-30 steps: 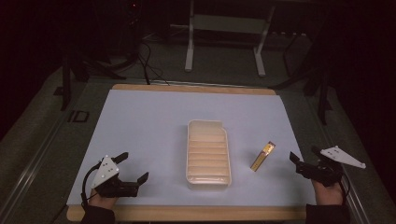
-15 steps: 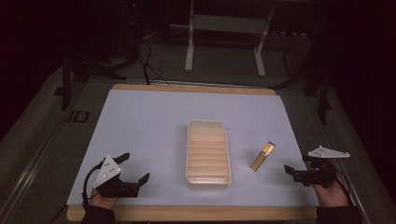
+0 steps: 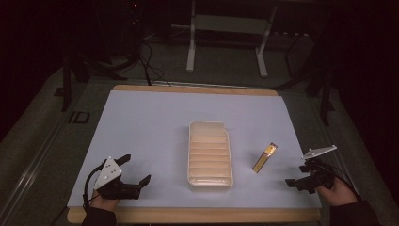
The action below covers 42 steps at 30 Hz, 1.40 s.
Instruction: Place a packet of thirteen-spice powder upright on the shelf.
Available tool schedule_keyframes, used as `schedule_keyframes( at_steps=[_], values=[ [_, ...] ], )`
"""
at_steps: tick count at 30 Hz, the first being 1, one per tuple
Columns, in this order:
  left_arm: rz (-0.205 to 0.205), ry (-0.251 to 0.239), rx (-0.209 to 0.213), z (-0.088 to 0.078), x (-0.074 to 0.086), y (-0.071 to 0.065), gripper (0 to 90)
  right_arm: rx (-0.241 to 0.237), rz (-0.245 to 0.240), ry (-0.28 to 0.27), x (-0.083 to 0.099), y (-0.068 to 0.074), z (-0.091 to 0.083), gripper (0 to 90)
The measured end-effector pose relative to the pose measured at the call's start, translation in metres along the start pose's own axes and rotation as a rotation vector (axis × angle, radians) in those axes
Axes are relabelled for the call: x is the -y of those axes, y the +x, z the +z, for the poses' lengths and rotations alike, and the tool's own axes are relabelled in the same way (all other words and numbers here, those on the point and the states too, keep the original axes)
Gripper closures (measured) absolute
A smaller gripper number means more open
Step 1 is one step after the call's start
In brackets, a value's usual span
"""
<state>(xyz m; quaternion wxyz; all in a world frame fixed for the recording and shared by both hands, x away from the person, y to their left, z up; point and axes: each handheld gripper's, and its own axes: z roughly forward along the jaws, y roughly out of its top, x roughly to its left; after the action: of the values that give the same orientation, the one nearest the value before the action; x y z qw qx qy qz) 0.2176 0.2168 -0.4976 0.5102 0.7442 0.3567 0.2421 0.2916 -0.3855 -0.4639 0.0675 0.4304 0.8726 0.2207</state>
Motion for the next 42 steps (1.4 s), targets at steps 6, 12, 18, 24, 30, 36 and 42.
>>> schedule_keyframes(
  at_steps=[6, 12, 18, 24, 30, 36, 42],
  values=[
    [-0.001, 0.002, 0.004, 0.000, 0.000, 0.000, 1.0, -0.054, -0.124, 0.112, -0.003, 0.002, 0.002, 14.2],
    [-0.003, 0.004, 0.008, 0.001, 0.001, 0.001, 1.0, -0.093, -0.296, 0.243, -0.004, 0.010, 0.007, 14.2],
    [-0.003, 0.008, 0.011, 0.001, 0.001, 0.001, 1.0, -0.141, -0.379, 0.351, -0.009, 0.014, 0.006, 14.4],
    [-0.001, 0.009, 0.011, 0.001, 0.001, 0.001, 1.0, -0.180, -0.443, 0.386, -0.017, 0.019, 0.000, 14.0],
    [0.000, 0.009, 0.012, 0.001, 0.002, 0.001, 1.0, -0.210, -0.516, 0.441, -0.025, 0.030, -0.002, 13.8],
    [-0.003, 0.014, 0.011, 0.001, 0.002, 0.001, 1.0, -0.219, -0.537, 0.441, -0.033, 0.036, -0.006, 13.7],
    [-0.002, 0.019, 0.013, 0.001, 0.003, 0.001, 0.9, -0.239, -0.617, 0.487, -0.042, 0.046, -0.012, 13.8]
  ],
)
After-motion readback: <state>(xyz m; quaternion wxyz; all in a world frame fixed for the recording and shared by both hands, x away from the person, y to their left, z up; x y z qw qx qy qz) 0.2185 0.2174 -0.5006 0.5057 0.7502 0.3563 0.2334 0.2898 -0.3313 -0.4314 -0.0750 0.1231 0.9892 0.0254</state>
